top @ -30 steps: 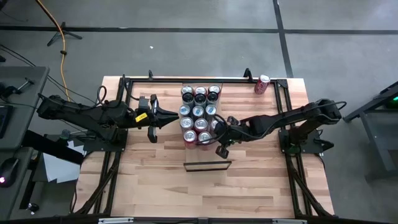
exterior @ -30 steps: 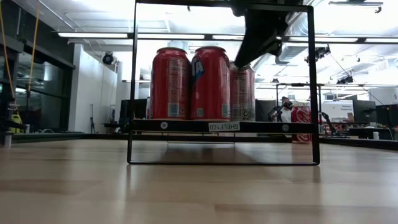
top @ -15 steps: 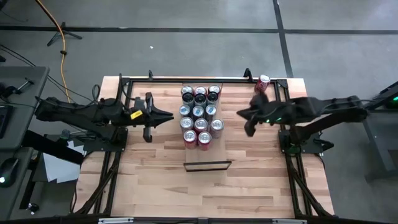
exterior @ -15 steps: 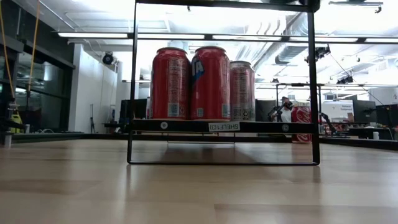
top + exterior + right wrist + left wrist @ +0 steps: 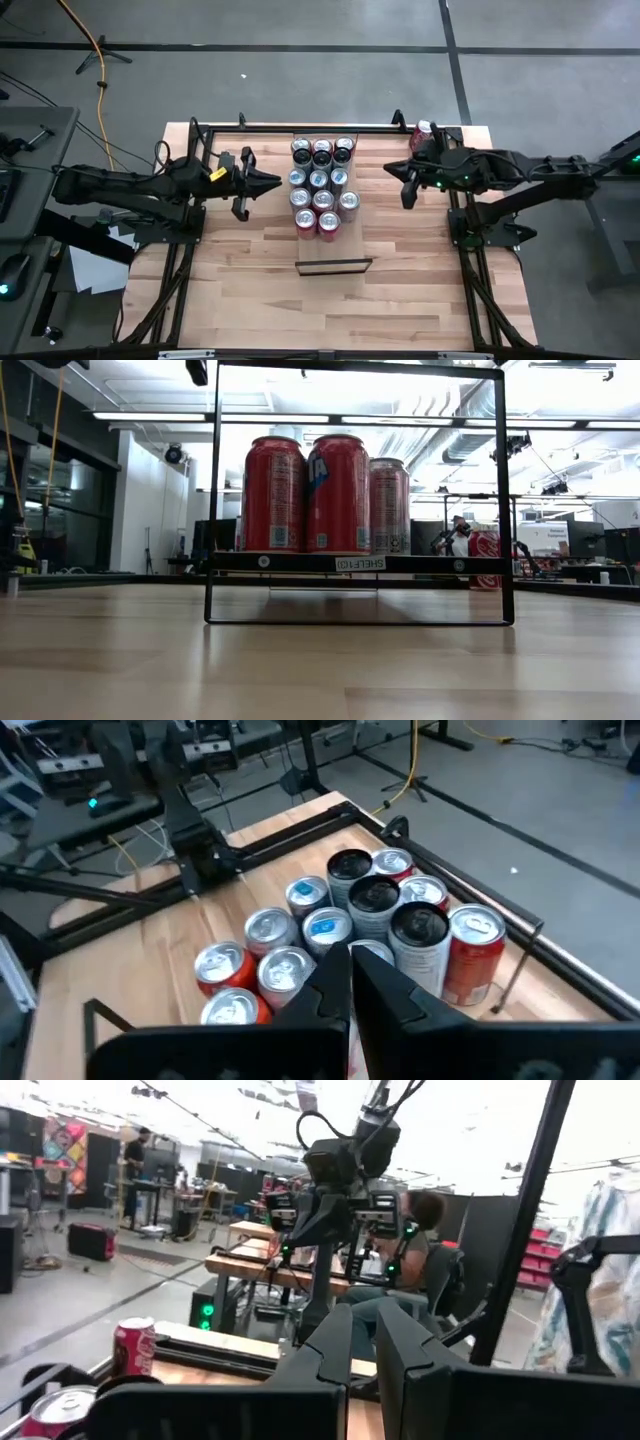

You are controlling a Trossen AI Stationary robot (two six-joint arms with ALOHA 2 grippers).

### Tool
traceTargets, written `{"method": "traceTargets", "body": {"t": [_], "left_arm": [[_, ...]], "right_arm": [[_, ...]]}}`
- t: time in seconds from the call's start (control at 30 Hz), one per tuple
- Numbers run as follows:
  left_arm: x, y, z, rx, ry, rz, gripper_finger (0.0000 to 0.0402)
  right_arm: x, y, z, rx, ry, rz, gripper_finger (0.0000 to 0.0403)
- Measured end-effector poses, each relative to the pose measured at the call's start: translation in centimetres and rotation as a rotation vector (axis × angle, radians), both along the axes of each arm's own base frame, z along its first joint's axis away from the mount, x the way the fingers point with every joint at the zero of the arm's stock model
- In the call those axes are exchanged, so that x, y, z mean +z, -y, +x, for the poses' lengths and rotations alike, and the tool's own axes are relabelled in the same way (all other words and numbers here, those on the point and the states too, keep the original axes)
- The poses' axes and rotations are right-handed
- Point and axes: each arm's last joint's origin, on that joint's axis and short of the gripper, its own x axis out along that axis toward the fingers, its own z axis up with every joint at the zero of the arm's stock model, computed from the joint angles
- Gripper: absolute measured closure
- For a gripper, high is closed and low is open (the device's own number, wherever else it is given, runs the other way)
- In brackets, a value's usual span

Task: Place canned beverage on shelf
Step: Stack the red soda can on the top of the red soda can

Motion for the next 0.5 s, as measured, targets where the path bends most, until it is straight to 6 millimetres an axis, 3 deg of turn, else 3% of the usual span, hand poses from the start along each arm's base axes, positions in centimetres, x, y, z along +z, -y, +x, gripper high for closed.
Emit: {"method": "traceTargets", "body": {"t": [0.17,0.3,0.4,0.5], "left_arm": [[0.0,-0.1,0.0,0.017,0.003,-0.073,0.0402],[0.0,-0.1,0.0,0.019,0.008,-0.132,0.0401],[0.0,-0.2,0.0,0.019,0.006,-0.145,0.0402],[-0.2,-0.3,0.0,0.052,-0.005,-0.152,0.0402]], "right_arm": [[0.0,0.8,-0.1,-0.039,-0.008,-0.013,0.0403],[-0.1,2.2,-0.2,-0.179,0.010,0.024,0.0396],[-0.3,4.0,-0.6,-0.267,-0.029,0.002,0.0366],[-0.8,6.4,-0.8,-0.341,-0.077,0.023,0.0308]]}}
